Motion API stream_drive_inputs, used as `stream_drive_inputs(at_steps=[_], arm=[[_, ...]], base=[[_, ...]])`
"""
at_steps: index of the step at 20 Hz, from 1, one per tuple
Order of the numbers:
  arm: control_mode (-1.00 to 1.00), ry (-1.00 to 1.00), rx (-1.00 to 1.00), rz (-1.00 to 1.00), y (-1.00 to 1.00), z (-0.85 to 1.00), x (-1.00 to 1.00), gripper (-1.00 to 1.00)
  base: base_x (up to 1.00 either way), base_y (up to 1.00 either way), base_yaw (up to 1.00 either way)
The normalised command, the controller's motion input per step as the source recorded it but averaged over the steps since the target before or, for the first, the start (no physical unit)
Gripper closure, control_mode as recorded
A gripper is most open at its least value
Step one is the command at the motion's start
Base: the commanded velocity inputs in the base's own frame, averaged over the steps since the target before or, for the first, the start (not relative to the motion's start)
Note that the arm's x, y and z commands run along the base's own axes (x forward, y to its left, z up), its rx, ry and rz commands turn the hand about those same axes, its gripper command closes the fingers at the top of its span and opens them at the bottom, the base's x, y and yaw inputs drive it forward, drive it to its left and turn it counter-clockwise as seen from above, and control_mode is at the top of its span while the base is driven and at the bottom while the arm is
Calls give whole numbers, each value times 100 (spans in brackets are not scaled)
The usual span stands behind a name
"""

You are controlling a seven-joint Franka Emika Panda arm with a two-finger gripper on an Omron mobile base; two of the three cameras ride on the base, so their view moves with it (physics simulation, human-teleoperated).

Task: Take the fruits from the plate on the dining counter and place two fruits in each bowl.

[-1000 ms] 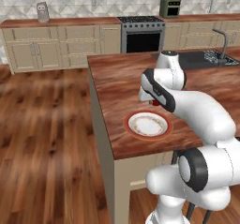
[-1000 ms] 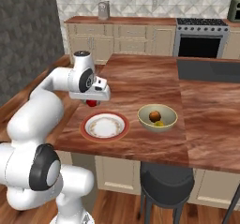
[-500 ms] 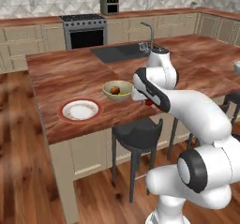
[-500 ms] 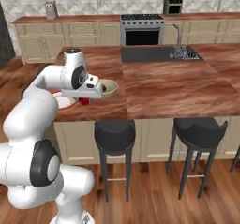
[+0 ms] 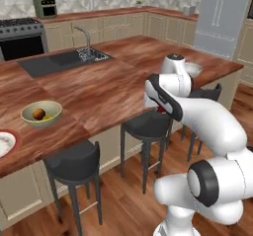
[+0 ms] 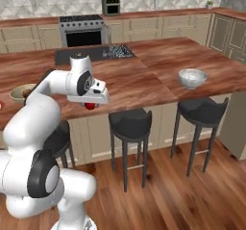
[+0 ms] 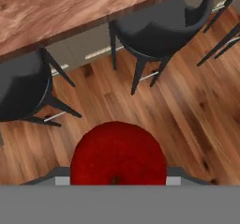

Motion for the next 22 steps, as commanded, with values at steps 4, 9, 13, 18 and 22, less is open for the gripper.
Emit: stream_drive_inputs(at_steps=[4, 9, 13, 18, 22], arm=[[100, 0, 0, 0, 0, 0, 0, 100], [100, 0, 0, 0, 0, 0, 0, 100], [100, 0, 0, 0, 0, 0, 0, 100], [100, 0, 0, 0, 0, 0, 0, 100], [100, 0, 0, 0, 0, 0, 0, 100]], base=[[62, -100, 1], [41, -100, 14], [37, -100, 46], [34, -100, 52], [37, -100, 33]])
